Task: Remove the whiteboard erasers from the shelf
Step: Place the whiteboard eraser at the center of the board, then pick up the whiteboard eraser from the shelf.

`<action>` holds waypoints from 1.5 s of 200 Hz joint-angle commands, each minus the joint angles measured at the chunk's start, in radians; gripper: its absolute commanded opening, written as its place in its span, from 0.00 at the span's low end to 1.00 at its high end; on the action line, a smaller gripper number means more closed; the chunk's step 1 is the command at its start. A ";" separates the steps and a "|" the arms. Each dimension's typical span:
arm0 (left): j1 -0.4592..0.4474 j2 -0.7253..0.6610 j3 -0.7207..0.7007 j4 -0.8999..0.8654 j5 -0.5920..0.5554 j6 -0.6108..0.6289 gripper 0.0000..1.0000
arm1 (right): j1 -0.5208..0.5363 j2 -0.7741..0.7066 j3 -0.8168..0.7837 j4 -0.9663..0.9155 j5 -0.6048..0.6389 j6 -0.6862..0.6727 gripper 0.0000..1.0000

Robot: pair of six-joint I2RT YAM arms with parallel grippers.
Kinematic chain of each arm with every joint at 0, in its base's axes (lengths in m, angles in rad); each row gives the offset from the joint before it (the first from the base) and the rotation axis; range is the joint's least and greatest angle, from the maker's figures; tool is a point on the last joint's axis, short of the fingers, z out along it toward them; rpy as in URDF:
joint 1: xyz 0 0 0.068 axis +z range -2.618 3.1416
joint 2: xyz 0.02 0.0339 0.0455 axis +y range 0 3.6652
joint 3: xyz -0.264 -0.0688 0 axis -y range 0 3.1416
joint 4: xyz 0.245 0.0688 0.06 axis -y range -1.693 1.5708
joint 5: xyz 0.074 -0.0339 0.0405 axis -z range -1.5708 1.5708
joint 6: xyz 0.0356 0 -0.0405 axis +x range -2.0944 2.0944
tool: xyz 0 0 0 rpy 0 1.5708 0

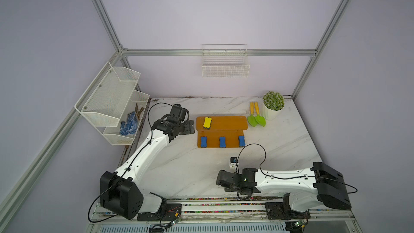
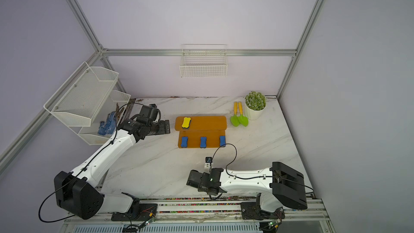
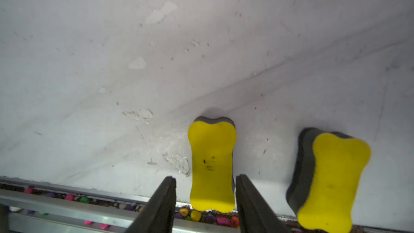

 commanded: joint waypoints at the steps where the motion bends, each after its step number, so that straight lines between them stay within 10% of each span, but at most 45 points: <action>1: -0.009 0.018 0.056 0.040 0.086 -0.015 0.90 | -0.110 -0.111 -0.009 0.119 0.129 -0.141 0.50; 117: -0.129 0.458 0.553 -0.149 0.192 0.109 0.85 | -0.610 -0.229 -0.130 0.390 -0.175 -0.703 0.50; 212: -0.168 0.519 0.570 -0.209 0.120 0.080 0.82 | -0.661 -0.212 -0.141 0.430 -0.245 -0.712 0.50; 300: -0.181 0.563 0.602 -0.235 0.092 0.070 0.50 | -0.661 -0.200 -0.139 0.445 -0.287 -0.699 0.49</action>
